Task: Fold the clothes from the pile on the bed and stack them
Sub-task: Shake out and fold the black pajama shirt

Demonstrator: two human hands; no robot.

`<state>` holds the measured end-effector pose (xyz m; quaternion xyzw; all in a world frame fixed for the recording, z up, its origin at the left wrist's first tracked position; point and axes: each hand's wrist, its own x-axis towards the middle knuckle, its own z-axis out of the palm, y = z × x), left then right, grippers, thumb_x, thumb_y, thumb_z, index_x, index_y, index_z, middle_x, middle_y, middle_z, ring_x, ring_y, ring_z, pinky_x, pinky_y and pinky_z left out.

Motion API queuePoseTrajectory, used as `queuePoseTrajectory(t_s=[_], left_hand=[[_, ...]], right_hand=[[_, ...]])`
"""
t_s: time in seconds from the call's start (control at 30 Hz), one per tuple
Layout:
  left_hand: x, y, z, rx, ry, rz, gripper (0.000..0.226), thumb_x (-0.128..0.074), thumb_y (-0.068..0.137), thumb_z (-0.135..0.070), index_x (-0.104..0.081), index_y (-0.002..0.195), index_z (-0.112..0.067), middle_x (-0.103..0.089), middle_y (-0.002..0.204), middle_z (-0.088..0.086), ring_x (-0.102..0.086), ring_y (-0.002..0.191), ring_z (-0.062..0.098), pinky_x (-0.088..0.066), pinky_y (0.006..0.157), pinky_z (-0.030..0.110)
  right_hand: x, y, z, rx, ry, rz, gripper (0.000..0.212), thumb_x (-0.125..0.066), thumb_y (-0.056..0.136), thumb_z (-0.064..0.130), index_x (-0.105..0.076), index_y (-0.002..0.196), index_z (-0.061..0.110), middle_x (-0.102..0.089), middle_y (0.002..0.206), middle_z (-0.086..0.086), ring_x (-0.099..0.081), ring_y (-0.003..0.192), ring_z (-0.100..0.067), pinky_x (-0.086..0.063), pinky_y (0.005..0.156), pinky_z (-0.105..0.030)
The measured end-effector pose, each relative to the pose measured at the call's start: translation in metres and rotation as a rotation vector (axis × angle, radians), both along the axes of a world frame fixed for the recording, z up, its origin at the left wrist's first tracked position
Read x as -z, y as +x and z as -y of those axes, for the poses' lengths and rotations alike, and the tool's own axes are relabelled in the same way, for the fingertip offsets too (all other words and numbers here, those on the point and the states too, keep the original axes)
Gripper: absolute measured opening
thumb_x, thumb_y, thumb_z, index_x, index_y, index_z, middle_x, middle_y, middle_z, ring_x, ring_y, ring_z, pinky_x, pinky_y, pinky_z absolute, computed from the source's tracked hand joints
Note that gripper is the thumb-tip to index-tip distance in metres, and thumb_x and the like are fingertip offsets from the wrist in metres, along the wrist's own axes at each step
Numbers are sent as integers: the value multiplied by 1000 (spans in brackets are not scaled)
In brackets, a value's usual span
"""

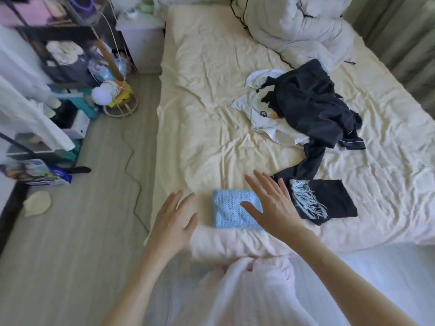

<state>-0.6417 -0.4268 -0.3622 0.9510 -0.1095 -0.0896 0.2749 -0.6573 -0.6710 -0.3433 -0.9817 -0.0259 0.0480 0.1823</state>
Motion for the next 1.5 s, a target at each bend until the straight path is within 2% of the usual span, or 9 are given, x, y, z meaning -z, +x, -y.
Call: queuePoseTrajectory(t_s=[0.13, 0.23, 0.37, 0.5, 0.77, 0.93, 1.17, 1.5], left_hand=[[-17, -36, -80, -93, 26, -15, 49, -56, 93, -29, -46, 138, -14, -34, 150, 8, -25, 141, 22, -21, 112, 33], [-29, -54, -131, -178, 19, -15, 49, -56, 93, -28, -45, 139, -15, -34, 150, 8, -26, 140, 22, -24, 113, 36], [-34, -67, -184, -231, 28, -41, 49, -54, 93, -29, -44, 140, -16, -34, 149, 8, -24, 141, 22, -21, 114, 33], [-34, -69, -233, -265, -4, -46, 49, -56, 93, -27, -45, 138, -14, -35, 148, 9, -24, 141, 22, -19, 113, 31], [-27, -17, -383, -186, 76, -104, 53, -47, 95, -39, -33, 145, -24, -20, 156, 1, -10, 145, 19, -14, 115, 32], [-45, 40, -469, -176, 121, -102, 57, -43, 95, -43, -26, 147, -28, -14, 158, -1, -4, 146, 16, -12, 116, 34], [-52, 124, -492, -102, 70, -65, 57, -41, 96, -44, -23, 148, -30, -11, 158, -3, -2, 146, 15, -11, 116, 35], [-47, 281, -463, -2, 34, 0, 57, -46, 94, -42, -28, 147, -29, -17, 157, -1, -7, 145, 17, -12, 116, 35]], right_hand=[[3, -23, -74, -33, 85, -30, 63, -45, 94, 48, -21, 149, 29, -18, 157, 3, -12, 146, -14, -3, 117, -40], [4, -33, -121, -87, 122, -53, 64, -45, 93, 49, -21, 149, 30, -18, 157, 3, -12, 146, -14, -3, 119, -39], [3, -33, -172, -128, 152, -54, 63, -49, 93, 48, -25, 148, 28, -23, 156, 1, -17, 145, -16, -6, 118, -40], [4, -18, -220, -157, 140, -56, 61, -50, 93, 45, -30, 147, 25, -30, 153, -1, -22, 143, -17, -14, 117, -43], [10, 43, -358, -111, 114, -30, 60, -53, 92, 42, -34, 145, 20, -35, 151, -5, -26, 142, -21, -16, 116, -47], [-3, 80, -436, -81, 155, -26, 61, -47, 94, 45, -28, 148, 23, -30, 153, -1, -20, 144, -18, -14, 117, -48], [-19, 141, -469, -54, 124, -14, 62, -43, 95, 47, -23, 149, 24, -23, 156, 0, -15, 145, -16, -10, 118, -47], [-23, 286, -443, 27, 99, 60, 62, -41, 95, 48, -23, 150, 25, -22, 156, -2, -13, 146, -17, -7, 119, -48]])
